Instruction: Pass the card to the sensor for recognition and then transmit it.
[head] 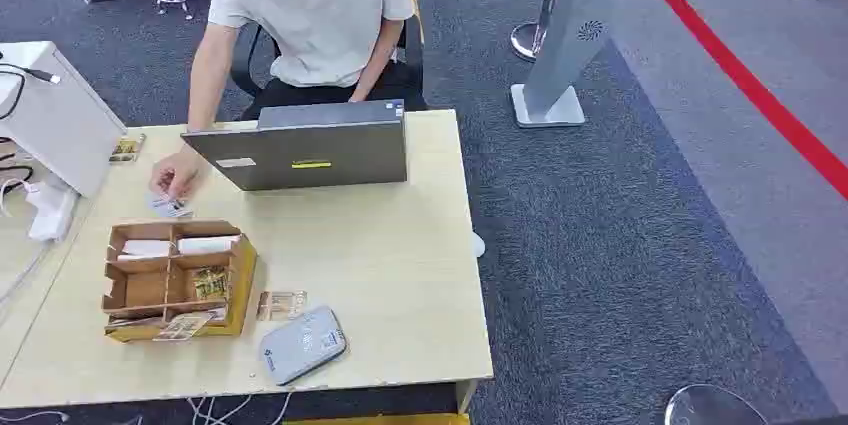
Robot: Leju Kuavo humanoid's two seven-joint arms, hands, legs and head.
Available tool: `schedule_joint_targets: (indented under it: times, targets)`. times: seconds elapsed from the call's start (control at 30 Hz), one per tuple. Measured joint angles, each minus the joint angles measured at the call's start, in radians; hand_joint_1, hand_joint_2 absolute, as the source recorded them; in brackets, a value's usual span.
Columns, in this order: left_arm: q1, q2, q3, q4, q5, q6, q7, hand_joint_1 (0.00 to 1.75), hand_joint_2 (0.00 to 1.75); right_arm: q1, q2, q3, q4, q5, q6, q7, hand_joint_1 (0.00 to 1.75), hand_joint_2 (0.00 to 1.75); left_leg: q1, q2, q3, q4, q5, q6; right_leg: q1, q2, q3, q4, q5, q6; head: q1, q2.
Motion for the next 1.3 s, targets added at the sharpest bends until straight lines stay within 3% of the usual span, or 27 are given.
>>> schedule_joint_targets:
  times: [0.47,0.73,1.1,1.3]
  targets:
    - [-0.042,0.101,-0.096,-0.355,-0.386,0.011,-0.015,0.0,1.75,0.009,-0.018,0.0,0.009,0.104,0.054,-0.001,0.0,1.75,0.0,0.0,0.0,0.0,0.0,0.0,0.0,0.001,0.0,0.0,0.0,0.0,0.0,0.0]
    - [-0.087,0.156,-0.148,-0.391,-0.669,0.012,-0.005,0.0,1.75,0.013,-0.029,0.0,0.014,0.145,0.08,0.0,0.0,1.75,0.0,0.0,0.0,0.0,0.0,0.0,0.0,0.001,0.0,0.0,0.0,0.0,0.0,0.0]
    - [-0.156,0.278,-0.217,-0.284,-0.946,0.008,0.229,0.0,1.75,0.015,-0.034,-0.002,0.014,0.162,0.087,0.012,0.0,1.75,0.0,0.001,0.0,0.0,0.0,0.0,0.0,0.001,-0.001,0.0,0.0,0.0,0.0,0.0]
    - [-0.202,0.322,-0.224,-0.198,-1.055,-0.063,0.395,0.0,1.75,0.015,-0.036,-0.012,0.014,0.174,0.09,0.021,0.0,1.75,0.0,0.001,0.0,0.0,0.0,0.0,0.0,0.001,-0.001,0.0,0.0,0.0,0.0,0.0]
